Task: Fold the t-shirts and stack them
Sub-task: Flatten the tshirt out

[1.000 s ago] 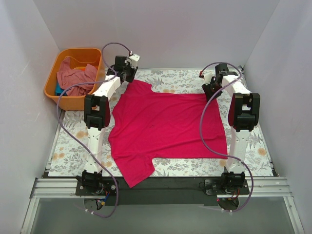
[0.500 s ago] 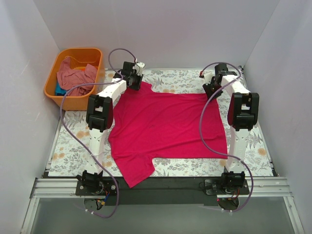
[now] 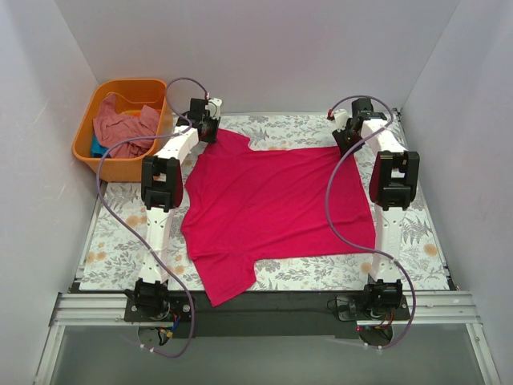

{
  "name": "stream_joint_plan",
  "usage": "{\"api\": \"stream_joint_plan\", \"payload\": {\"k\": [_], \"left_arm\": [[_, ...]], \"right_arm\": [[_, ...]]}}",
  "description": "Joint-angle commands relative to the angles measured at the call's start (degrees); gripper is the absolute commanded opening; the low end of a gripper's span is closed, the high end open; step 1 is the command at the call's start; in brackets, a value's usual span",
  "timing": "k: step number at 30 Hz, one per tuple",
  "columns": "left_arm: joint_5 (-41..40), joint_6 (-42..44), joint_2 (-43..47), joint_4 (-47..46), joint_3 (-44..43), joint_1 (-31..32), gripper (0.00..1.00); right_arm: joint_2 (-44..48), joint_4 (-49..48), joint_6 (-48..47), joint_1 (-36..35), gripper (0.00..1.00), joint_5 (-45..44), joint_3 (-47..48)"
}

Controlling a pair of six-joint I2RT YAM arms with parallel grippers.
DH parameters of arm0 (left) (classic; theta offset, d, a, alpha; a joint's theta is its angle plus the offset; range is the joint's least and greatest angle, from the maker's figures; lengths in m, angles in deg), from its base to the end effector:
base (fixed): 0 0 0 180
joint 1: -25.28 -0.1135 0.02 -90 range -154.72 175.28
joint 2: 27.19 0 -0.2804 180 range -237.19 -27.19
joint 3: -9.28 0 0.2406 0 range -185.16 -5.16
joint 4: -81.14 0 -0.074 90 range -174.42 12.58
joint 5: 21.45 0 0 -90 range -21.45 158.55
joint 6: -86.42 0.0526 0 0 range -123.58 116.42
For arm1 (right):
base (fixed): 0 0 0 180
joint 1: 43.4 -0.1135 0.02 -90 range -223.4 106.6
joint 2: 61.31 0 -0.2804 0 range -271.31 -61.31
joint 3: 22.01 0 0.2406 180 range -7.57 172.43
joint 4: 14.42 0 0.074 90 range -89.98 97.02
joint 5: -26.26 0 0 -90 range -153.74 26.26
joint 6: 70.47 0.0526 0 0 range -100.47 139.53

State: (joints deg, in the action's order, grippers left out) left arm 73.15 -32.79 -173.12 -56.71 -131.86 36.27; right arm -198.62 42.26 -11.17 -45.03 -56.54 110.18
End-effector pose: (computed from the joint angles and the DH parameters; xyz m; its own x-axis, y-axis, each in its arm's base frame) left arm 0.5669 -0.1144 0.1581 -0.7450 -0.3508 -0.5673 -0.1372 0.9129 -0.3843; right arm 0.5250 0.0215 0.1709 -0.7129 -0.5270 -0.4627 -0.5249 0.8385 -0.1463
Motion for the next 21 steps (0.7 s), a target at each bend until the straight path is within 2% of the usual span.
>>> {"api": "stream_joint_plan", "payload": {"k": [1,4,6,8,9,14,20,21], "left_arm": [[0.8,0.5,-1.4,-1.3,-3.7,-0.9,0.19],[0.1,1.5,-1.9,-3.2,-5.3,-1.0,0.21],[0.1,0.8,-1.0,-4.0,-5.8,-1.5,0.25],[1.3,-1.5,0.6,-6.2,-5.0,-2.1,0.30],[1.9,-2.4,1.5,-7.0,-4.3,-2.8,0.32],[7.9,-7.0,6.0,-8.4,-0.8,-4.0,0.38],[9.3,-8.3,5.7,-6.3,1.6,-4.0,0.64],[9.8,-8.3,5.7,-6.1,2.1,-4.0,0.65]], "right_arm": [[-3.6,-1.5,0.6,-0.1,0.29,-0.4,3.3],[-3.7,-1.8,1.0,-0.1,0.30,-0.1,4.8],[-2.0,-1.8,0.9,-0.1,0.32,0.6,4.4],[1.1,-2.0,0.8,0.1,0.37,2.5,2.8],[2.1,-2.2,0.7,0.6,0.43,3.2,2.3],[5.7,-2.3,0.7,2.9,0.53,7.6,3.7],[3.6,-2.2,0.7,4.2,0.57,8.0,5.3],[3.4,-2.2,0.7,4.2,0.57,8.0,5.3]]}}
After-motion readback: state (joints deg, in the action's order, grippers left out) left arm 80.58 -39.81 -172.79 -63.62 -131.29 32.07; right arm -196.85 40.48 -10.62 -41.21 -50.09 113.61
